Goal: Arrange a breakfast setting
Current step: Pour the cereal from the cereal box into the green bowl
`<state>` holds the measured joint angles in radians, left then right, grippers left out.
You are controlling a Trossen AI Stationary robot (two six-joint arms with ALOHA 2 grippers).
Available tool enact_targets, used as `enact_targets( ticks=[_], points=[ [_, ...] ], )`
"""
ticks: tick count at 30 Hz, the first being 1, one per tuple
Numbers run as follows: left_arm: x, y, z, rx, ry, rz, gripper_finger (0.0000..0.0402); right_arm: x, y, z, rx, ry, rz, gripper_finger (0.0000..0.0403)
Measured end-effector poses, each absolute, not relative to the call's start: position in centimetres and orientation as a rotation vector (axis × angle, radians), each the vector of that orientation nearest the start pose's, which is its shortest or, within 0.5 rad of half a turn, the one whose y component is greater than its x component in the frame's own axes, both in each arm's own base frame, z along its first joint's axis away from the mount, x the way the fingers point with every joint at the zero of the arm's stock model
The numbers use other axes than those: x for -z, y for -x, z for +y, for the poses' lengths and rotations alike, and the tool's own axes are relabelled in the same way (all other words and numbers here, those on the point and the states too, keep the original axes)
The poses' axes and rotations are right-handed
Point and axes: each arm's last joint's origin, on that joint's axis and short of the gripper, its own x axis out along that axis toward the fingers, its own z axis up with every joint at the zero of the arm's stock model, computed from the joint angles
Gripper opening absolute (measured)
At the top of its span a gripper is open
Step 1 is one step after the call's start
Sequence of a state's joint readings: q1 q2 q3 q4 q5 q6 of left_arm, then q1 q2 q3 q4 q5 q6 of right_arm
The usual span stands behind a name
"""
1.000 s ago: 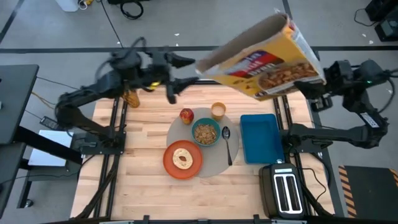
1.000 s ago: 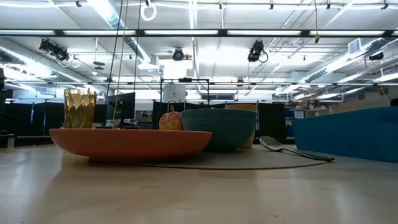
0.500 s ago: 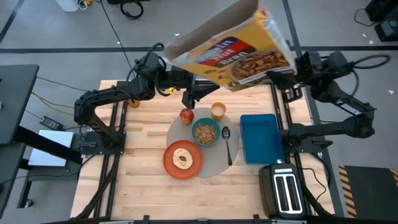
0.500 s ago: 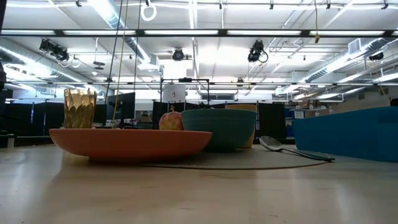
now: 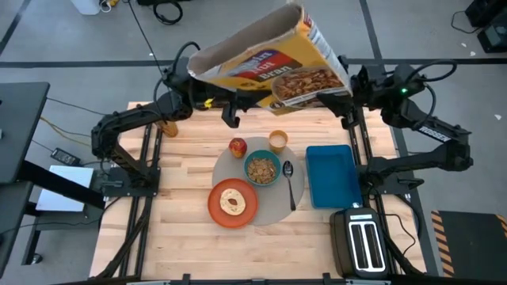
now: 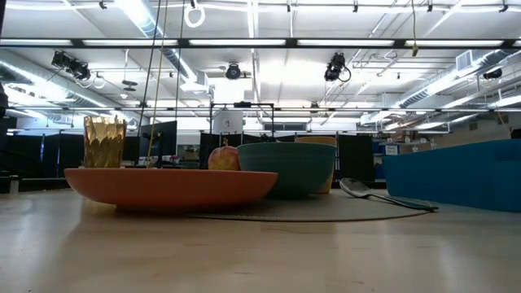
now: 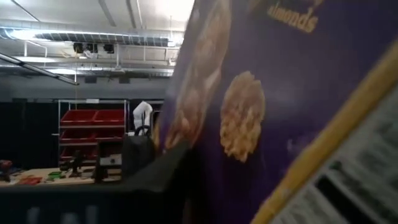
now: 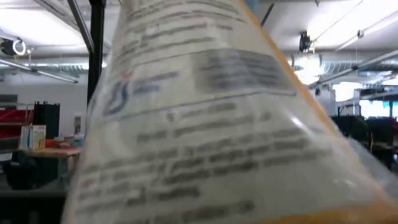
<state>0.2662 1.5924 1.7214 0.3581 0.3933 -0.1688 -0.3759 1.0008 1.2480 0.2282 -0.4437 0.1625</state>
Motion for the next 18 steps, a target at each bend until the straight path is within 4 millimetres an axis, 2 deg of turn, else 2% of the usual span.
enact_targets(
  ticks=[5,10,14,18],
  points=[
    [-50.7,-32.5,8.9,0.186,-0.010,-0.429,0.0072,-48.2,-16.9,-5.3,-0.085,0.033,-0.349,0.0295],
    [-50.8,-31.0,9.9,0.181,-0.028,-0.337,0.0021,-48.5,-15.0,-4.9,-0.052,0.033,-0.302,0.0331],
    [-49.8,-30.6,10.6,0.149,-0.046,-0.212,0.0013,-49.2,-14.1,-4.9,0.038,0.068,-0.272,0.0346],
    [-48.2,-31.9,10.7,0.152,-0.022,-0.114,0.0020,-49.0,-15.1,-5.4,0.056,0.070,-0.244,0.0350]
  ],
)
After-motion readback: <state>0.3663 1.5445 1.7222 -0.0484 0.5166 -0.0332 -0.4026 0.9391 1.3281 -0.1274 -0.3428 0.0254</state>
